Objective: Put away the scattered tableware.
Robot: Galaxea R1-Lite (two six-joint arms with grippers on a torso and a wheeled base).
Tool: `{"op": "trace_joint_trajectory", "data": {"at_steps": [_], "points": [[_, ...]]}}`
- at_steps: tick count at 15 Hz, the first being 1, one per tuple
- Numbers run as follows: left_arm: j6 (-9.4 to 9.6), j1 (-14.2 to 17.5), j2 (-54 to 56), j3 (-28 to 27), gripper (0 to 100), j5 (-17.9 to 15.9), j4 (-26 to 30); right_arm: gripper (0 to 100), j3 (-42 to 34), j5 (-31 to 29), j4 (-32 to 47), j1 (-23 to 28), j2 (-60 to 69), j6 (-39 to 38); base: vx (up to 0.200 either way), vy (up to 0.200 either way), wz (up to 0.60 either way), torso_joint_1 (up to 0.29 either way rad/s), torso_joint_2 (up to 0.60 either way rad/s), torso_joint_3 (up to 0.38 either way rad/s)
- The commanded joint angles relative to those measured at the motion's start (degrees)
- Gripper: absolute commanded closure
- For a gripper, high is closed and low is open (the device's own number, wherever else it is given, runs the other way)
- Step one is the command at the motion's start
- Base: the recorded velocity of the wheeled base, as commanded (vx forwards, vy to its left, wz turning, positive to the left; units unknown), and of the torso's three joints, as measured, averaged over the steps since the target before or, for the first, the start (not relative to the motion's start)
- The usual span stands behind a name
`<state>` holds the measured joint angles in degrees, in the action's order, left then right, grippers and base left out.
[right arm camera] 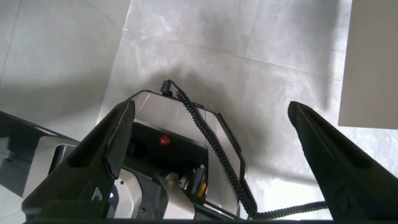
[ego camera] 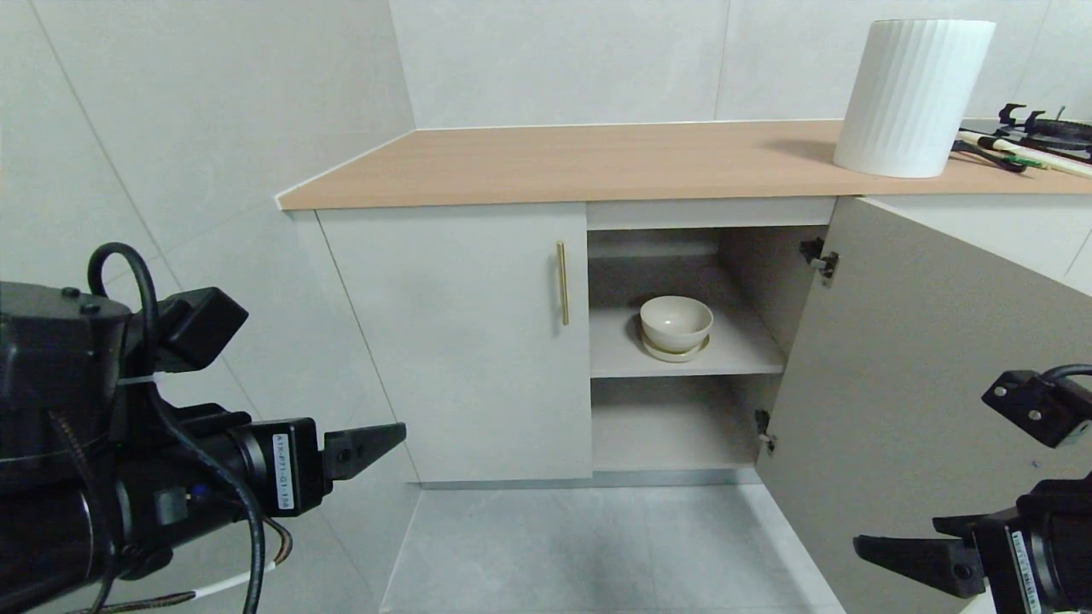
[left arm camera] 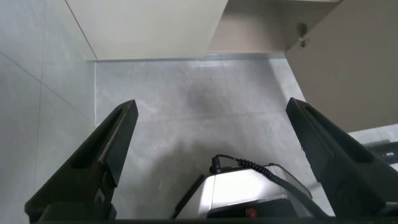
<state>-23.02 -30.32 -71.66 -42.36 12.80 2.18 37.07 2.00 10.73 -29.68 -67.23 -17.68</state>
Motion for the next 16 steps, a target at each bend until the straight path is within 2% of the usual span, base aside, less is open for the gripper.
{"op": "trace_joint_trajectory", "data": {"at_steps": [1, 4, 10, 16], "points": [[-0.01, 0.0, -0.2, 0.0, 0, 0.1, -0.1, 0, 0.0, 0.0, 0.0, 0.0, -0.1, 0.0, 0.000, 0.000, 0.00, 0.000, 0.00, 0.000], [-0.01, 0.0, -0.2, 0.0, 0, 0.2, -0.1, 0, 0.0, -2.1, 0.1, 0.1, 0.1, 0.1, 0.000, 0.000, 0.00, 0.000, 0.00, 0.000], [-0.01, 0.0, -0.2, 0.0, 0, 0.1, -0.1, 0, 0.6, -5.8, 5.7, 0.1, 0.6, 2.5, 0.000, -0.200, 0.00, 0.006, 0.00, -0.001], [-0.01, 0.0, -0.2, 0.0, 0, 0.0, -0.1, 0, 2.4, -14.3, 13.4, 1.1, 1.0, 4.2, 0.000, -0.200, 0.00, 0.003, 0.00, -0.001]]}}
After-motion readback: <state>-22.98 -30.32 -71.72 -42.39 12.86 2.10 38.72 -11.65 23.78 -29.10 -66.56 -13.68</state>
